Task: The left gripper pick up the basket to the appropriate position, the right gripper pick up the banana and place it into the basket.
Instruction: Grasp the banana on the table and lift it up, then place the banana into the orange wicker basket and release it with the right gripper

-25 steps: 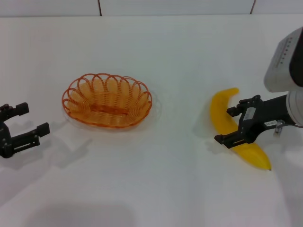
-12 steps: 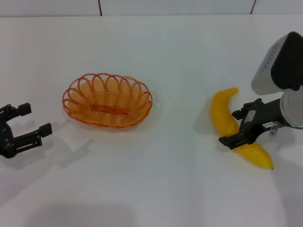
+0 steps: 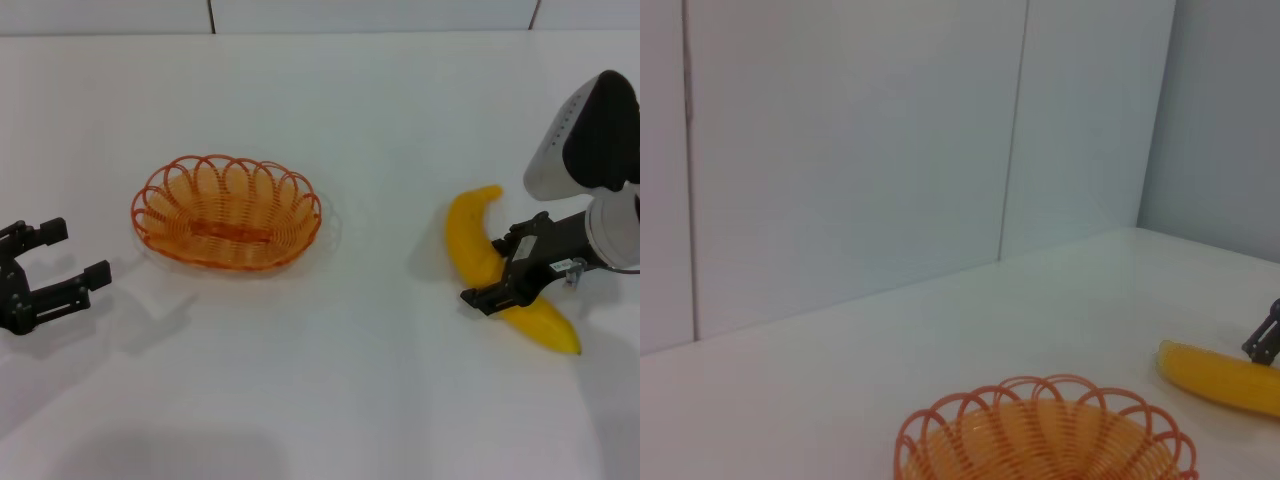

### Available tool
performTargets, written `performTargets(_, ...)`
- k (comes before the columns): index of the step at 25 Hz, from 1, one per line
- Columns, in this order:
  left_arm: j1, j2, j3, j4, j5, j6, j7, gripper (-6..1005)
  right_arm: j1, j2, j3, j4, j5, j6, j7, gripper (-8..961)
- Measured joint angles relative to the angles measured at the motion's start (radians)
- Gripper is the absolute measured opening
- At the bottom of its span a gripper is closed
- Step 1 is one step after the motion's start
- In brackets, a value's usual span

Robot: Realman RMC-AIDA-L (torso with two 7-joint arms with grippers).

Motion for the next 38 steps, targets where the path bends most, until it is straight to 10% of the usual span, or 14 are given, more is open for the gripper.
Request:
performTargets(8,0.000,0.000,0.000,0.000,0.000,0.000,0.000,852,0.000,-0.001,0.005,-0.017,0.000,-0.010,0.003,778)
performTargets(13,0.002,0.000,0.000,0.000,0.000,0.000,0.000,852,-0.009,-0.002,0.013,-0.066,0.004,-0.011,0.003,571)
performTargets(21,0.003,0.000,0.000,0.000,0.002,0.000,0.000,852,0.003,-0.002,-0.025,-0.185,0.059,-0.003,-0.012,493)
performTargets(38,-0.014,-0.002,0.010,0.000,0.013,0.000,-0.001,852,0.316,0.007,-0.342,0.008,0.105,0.274,0.033,515)
